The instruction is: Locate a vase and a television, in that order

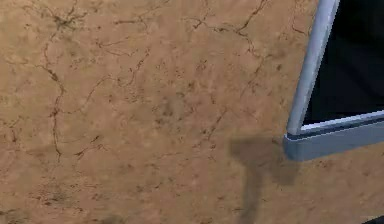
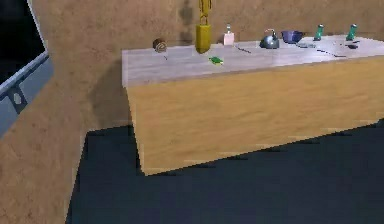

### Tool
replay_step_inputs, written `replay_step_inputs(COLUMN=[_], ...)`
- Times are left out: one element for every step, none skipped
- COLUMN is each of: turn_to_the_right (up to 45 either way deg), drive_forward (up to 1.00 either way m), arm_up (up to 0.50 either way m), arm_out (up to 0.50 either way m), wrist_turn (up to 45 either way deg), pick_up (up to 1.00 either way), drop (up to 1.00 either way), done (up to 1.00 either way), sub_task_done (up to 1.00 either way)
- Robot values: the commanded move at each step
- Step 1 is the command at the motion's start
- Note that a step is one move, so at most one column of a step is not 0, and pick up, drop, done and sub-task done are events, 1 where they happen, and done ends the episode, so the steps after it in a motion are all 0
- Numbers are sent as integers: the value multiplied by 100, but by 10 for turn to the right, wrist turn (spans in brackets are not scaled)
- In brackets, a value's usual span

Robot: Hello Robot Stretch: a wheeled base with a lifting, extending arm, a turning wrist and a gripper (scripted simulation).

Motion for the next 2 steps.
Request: replay_step_inputs(turn_to_the_right=[450, 0], drive_forward=[0, 0], arm_up=[0, 0], arm_out=[0, 0], wrist_turn=[0, 0], pick_up=[0, 0], drop=[0, 0], done=[0, 100], sub_task_done=[0, 0])
